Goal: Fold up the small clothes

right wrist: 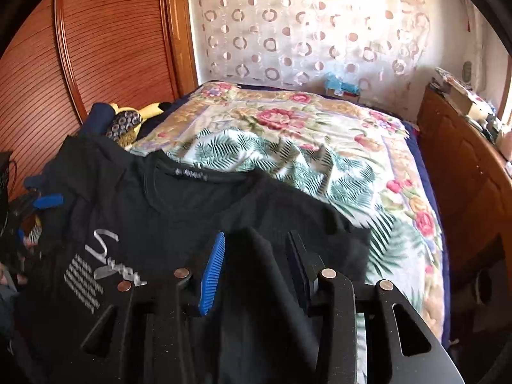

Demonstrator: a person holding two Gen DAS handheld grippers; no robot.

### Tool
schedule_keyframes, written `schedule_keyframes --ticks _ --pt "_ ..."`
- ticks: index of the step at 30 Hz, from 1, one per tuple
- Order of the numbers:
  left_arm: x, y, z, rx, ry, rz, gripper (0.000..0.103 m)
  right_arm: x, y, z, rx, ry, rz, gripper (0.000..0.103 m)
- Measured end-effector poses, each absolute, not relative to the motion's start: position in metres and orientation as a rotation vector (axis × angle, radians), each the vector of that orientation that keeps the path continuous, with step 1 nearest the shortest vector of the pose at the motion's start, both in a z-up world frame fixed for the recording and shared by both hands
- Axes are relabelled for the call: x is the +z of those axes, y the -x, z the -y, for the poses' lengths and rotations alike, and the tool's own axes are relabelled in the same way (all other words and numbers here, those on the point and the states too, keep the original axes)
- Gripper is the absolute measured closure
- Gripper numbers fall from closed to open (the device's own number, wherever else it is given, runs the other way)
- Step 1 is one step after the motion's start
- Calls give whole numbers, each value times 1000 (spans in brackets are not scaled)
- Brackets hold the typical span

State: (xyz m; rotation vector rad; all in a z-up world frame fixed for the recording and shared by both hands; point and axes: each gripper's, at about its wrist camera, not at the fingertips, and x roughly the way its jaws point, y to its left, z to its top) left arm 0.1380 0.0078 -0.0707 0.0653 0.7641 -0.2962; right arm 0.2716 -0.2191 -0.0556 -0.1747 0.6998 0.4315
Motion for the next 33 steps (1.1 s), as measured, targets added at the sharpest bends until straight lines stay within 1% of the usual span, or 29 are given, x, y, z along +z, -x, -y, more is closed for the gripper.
schedule_keyframes --ticks 6,15,18,20,21,22,23,29,33 --pt "-72 -139 -6 -293 -65 -758 0 -81 -237 221 424 228 -764 62" --pt "-71 -132 -2 -298 -68 -761 0 -121 -203 216 457 221 -842 62" --pt "-71 -128 -2 -297 -70 -758 0 -129 -200 215 453 231 -856 64" --pt "-71 -126 -3 -293 -69 -758 0 -133 -198 216 444 241 -857 81" --pt "-70 -125 -4 -292 -70 -757 0 -135 -199 214 440 247 -858 82" --pt "-70 -125 -5 -290 -71 -756 0 -134 -198 216 445 244 -854 92" --pt "-69 -124 -5 -285 -73 -755 0 -131 -197 217 454 236 -848 98" --pt "-62 -122 -14 -259 -75 -736 0 -108 -189 224 520 166 -807 98" --pt "-56 -127 -25 -240 -66 -726 0 -111 -190 223 508 185 -807 98"
